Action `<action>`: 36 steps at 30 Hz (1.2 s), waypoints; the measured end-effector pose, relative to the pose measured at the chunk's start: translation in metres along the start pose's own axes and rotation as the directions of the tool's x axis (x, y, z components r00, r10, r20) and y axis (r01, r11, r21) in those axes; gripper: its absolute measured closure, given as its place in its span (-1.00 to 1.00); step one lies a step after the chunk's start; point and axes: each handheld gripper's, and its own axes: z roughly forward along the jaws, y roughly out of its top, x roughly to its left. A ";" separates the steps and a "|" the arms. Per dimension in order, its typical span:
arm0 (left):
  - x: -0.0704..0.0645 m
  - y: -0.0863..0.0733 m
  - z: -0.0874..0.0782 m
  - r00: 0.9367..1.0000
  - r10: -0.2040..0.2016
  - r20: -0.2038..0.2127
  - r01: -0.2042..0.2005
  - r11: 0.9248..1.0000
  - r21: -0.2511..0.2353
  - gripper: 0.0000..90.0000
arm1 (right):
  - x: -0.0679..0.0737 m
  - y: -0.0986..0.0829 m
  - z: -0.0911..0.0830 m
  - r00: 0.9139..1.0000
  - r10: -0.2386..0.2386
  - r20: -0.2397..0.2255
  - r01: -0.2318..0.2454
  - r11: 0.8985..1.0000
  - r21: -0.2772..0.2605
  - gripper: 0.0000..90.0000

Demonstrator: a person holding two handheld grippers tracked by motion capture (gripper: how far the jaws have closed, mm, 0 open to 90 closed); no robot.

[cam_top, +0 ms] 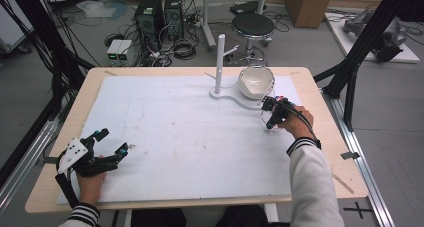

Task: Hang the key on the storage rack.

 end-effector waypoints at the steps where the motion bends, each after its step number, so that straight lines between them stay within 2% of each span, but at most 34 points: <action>1: 0.000 0.000 0.000 1.000 0.002 -0.001 -0.002 1.000 0.000 -0.76 | -0.001 -0.004 -0.005 1.000 -0.003 0.008 0.003 1.000 -0.025 0.95; 4: 0.000 0.000 0.000 1.000 0.004 -0.001 -0.004 1.000 0.002 -0.76 | -0.002 -0.007 -0.010 1.000 0.008 0.008 -0.007 0.999 -0.051 0.95; 5: 0.000 0.000 0.000 1.000 0.004 -0.002 -0.004 1.000 0.003 -0.76 | -0.002 -0.010 -0.016 1.000 0.022 0.009 -0.021 0.996 -0.085 0.95; 6: 0.000 0.000 0.000 1.000 0.004 -0.002 -0.004 1.000 0.003 -0.76 | -0.002 -0.010 -0.016 1.000 0.022 0.009 -0.021 0.996 -0.085 0.95; 7: 0.000 0.000 0.000 1.000 0.004 -0.001 -0.004 1.000 0.002 -0.76 | -0.003 -0.014 -0.023 0.999 0.038 0.009 -0.036 0.991 -0.130 0.95; 8: 0.000 0.000 0.000 1.000 0.004 -0.001 -0.004 1.000 0.002 -0.76 | -0.003 -0.014 -0.023 0.999 0.038 0.009 -0.036 0.991 -0.130 0.95; 9: 0.000 0.000 0.000 1.000 0.004 -0.002 -0.004 1.000 0.002 -0.76 | -0.003 -0.017 -0.030 0.998 0.058 0.009 -0.055 0.983 -0.175 0.96; 10: 0.000 0.000 0.000 1.000 0.004 -0.002 -0.004 1.000 0.002 -0.76 | -0.003 -0.017 -0.030 0.998 0.058 0.009 -0.055 0.983 -0.175 0.96; 11: 0.000 0.000 0.000 1.000 0.005 -0.001 -0.005 1.000 0.002 -0.76 | -0.003 -0.020 -0.036 0.997 0.081 -0.006 -0.080 0.972 -0.221 0.96; 12: 0.000 0.000 0.000 1.000 0.005 -0.001 -0.005 1.000 0.002 -0.76 | -0.003 -0.020 -0.036 0.997 0.081 -0.006 -0.080 0.972 -0.221 0.96; 14: 0.000 0.000 0.000 1.000 0.005 -0.001 -0.005 1.000 0.002 -0.76 | -0.004 -0.023 -0.042 0.996 0.087 -0.019 -0.089 0.959 -0.270 0.96; 16: 0.000 0.000 0.000 1.000 0.005 -0.001 -0.005 1.000 0.000 -0.76 | -0.004 -0.026 -0.048 0.993 0.105 -0.045 -0.114 0.942 -0.315 0.96; 17: 0.000 0.000 0.000 1.000 0.004 -0.001 -0.004 1.000 0.000 -0.76 | -0.005 -0.028 -0.051 0.992 0.106 -0.070 -0.124 0.928 -0.352 0.96; 18: 0.000 0.000 0.000 1.000 0.004 -0.001 -0.004 1.000 -0.001 -0.76 | -0.005 -0.028 -0.051 0.992 0.106 -0.070 -0.124 0.928 -0.352 0.96; 19: 0.000 0.000 0.000 1.000 0.004 -0.001 -0.004 1.000 0.000 -0.76 | -0.005 -0.031 -0.055 0.990 0.103 -0.101 -0.135 0.912 -0.389 0.96; 20: 0.000 0.000 0.000 1.000 0.004 -0.001 -0.004 1.000 0.000 -0.76 | -0.005 -0.031 -0.055 0.990 0.103 -0.101 -0.135 0.912 -0.389 0.96; 21: 0.000 0.000 0.000 1.000 0.004 0.000 -0.004 1.000 0.001 -0.76 | -0.005 -0.032 -0.058 0.989 0.087 -0.120 -0.131 0.890 -0.436 0.96; 22: 0.000 0.000 0.000 1.000 0.002 0.000 -0.002 1.000 0.000 -0.76 | -0.005 -0.032 -0.058 0.989 0.087 -0.120 -0.131 0.890 -0.436 0.96; 23: 0.000 0.000 0.000 1.000 0.001 -0.001 -0.001 1.000 -0.001 -0.76 | -0.003 -0.033 -0.062 0.987 0.076 -0.141 -0.134 0.873 -0.468 0.96; 24: 0.000 0.000 0.000 1.000 0.002 -0.001 -0.002 1.000 0.000 -0.76 | -0.003 -0.033 -0.062 0.987 0.076 -0.141 -0.134 0.873 -0.468 0.96; 25: 0.000 0.000 0.000 1.000 0.004 -0.001 -0.004 1.000 0.000 -0.76 | -0.001 -0.032 -0.064 0.986 0.053 -0.159 -0.127 0.855 -0.502 0.96; 26: 0.000 0.000 0.000 1.000 0.004 -0.001 -0.004 1.000 0.000 -0.76 | -0.001 -0.032 -0.064 0.986 0.053 -0.159 -0.127 0.855 -0.502 0.96; 27: 0.000 0.000 0.000 1.000 0.004 -0.001 -0.004 1.000 0.000 -0.76 | 0.000 -0.030 -0.066 0.985 0.034 -0.168 -0.119 0.839 -0.531 0.96; 28: 0.000 0.000 0.000 1.000 0.004 -0.001 -0.004 1.000 0.000 -0.76 | 0.000 -0.030 -0.066 0.985 0.034 -0.168 -0.119 0.839 -0.531 0.96; 29: 0.000 0.000 0.000 1.000 0.003 -0.001 -0.003 1.000 0.000 -0.76 | 0.001 -0.029 -0.067 0.984 0.026 -0.176 -0.120 0.829 -0.546 0.96; 30: 0.000 0.000 0.000 1.000 0.004 -0.001 -0.004 1.000 0.001 -0.76 | 0.002 -0.029 -0.068 0.983 0.019 -0.185 -0.121 0.818 -0.562 0.96; 31: 0.000 0.000 0.000 1.000 0.004 -0.001 -0.004 1.000 0.001 -0.76 | 0.004 -0.026 -0.071 0.979 0.007 -0.204 -0.127 0.801 -0.586 0.97; 32: 0.000 0.000 0.000 1.000 0.004 -0.001 -0.004 1.000 0.001 -0.76 | 0.004 -0.026 -0.071 0.979 0.007 -0.204 -0.127 0.801 -0.586 0.97; 33: 0.000 0.000 0.000 1.000 0.002 -0.001 -0.002 1.000 -0.001 -0.76 | 0.005 -0.023 -0.073 0.977 -0.016 -0.211 -0.120 0.781 -0.613 0.97; 34: 0.000 0.000 0.000 1.000 0.004 0.000 -0.004 1.000 0.001 -0.76 | 0.005 -0.023 -0.073 0.977 -0.016 -0.211 -0.120 0.781 -0.613 0.97; 35: 0.000 0.000 0.000 1.000 0.001 0.000 -0.001 1.000 -0.001 -0.76 | 0.006 -0.019 -0.076 0.977 -0.035 -0.211 -0.110 0.764 -0.636 0.97; 36: 0.000 0.000 0.000 1.000 0.001 0.000 -0.001 1.000 -0.001 -0.76 | 0.006 -0.019 -0.076 0.977 -0.035 -0.211 -0.110 0.764 -0.636 0.97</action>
